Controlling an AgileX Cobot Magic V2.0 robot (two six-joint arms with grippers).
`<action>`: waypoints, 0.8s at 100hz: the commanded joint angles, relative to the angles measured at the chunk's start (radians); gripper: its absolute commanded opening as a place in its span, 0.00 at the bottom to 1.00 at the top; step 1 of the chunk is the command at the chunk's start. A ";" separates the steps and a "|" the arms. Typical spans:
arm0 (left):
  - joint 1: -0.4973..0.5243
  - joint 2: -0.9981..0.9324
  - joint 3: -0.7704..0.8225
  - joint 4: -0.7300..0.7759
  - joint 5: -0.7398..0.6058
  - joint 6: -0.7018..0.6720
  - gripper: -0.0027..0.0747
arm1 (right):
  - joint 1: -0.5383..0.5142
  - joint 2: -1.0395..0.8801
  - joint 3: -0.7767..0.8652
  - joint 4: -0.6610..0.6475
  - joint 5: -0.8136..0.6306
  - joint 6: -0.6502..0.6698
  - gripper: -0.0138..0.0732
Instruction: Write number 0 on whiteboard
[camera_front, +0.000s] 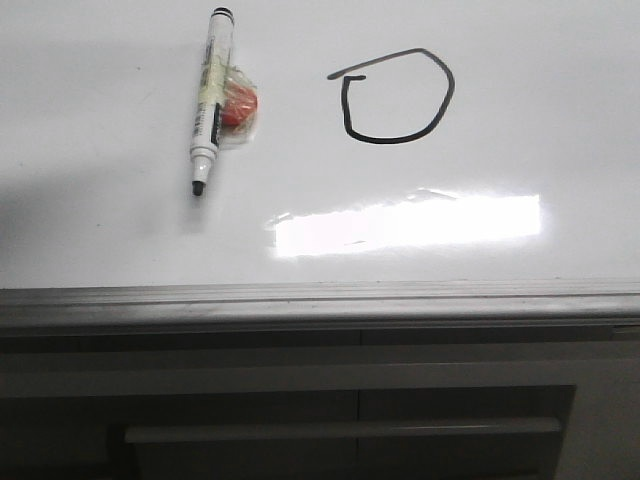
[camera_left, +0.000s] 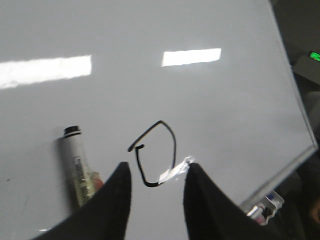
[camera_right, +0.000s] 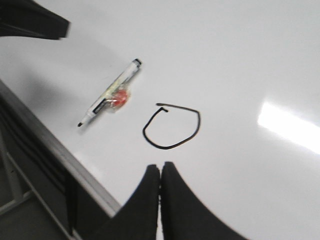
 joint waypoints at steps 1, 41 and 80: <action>-0.007 -0.095 -0.026 0.062 0.095 0.086 0.06 | -0.005 -0.055 0.018 -0.123 -0.062 0.032 0.09; -0.007 -0.197 -0.026 0.165 0.295 0.095 0.01 | -0.005 -0.186 0.112 -0.180 -0.049 0.032 0.09; -0.007 -0.197 -0.026 0.165 0.293 0.095 0.01 | -0.005 -0.186 0.112 -0.180 -0.047 0.032 0.09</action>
